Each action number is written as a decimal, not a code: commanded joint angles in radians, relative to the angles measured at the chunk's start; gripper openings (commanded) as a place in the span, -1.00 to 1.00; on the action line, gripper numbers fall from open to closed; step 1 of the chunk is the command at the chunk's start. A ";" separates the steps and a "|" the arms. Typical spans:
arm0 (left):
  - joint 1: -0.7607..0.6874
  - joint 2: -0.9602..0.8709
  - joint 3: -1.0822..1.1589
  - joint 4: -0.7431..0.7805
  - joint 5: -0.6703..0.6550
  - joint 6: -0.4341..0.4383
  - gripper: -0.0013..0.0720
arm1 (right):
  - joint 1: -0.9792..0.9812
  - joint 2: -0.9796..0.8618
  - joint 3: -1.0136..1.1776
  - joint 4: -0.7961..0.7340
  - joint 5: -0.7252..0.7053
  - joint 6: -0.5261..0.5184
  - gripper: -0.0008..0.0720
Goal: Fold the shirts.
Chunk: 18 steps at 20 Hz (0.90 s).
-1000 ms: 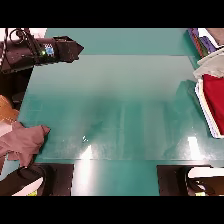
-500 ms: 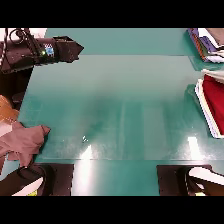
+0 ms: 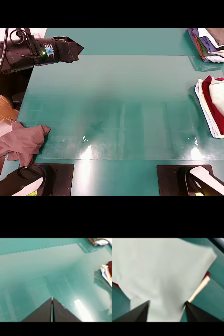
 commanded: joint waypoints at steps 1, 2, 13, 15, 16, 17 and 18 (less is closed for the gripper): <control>-0.001 -0.001 0.000 0.000 -0.010 0.005 -0.90 | -0.049 0.032 -0.074 -0.026 0.016 0.001 0.61; -0.001 -0.001 0.000 0.000 -0.012 0.005 -0.90 | -0.036 0.032 -0.066 -0.015 0.017 0.001 0.61; -0.001 0.000 0.000 -0.003 -0.072 0.004 -0.90 | 0.721 0.031 0.141 0.209 -0.108 0.001 0.59; -0.001 0.000 0.000 -0.003 -0.065 0.004 -0.90 | 0.845 0.019 0.141 0.208 -0.119 0.001 0.58; -0.001 0.000 0.000 -0.003 -0.066 0.004 -0.90 | 0.899 0.010 0.141 0.208 -0.118 0.001 0.58; -0.001 0.000 0.000 -0.004 -0.066 0.004 -0.90 | 0.947 -0.002 0.141 0.208 -0.119 0.001 0.53; -0.001 0.000 0.000 -0.004 -0.066 0.004 -0.90 | 0.983 -0.013 0.141 0.208 -0.119 0.000 0.19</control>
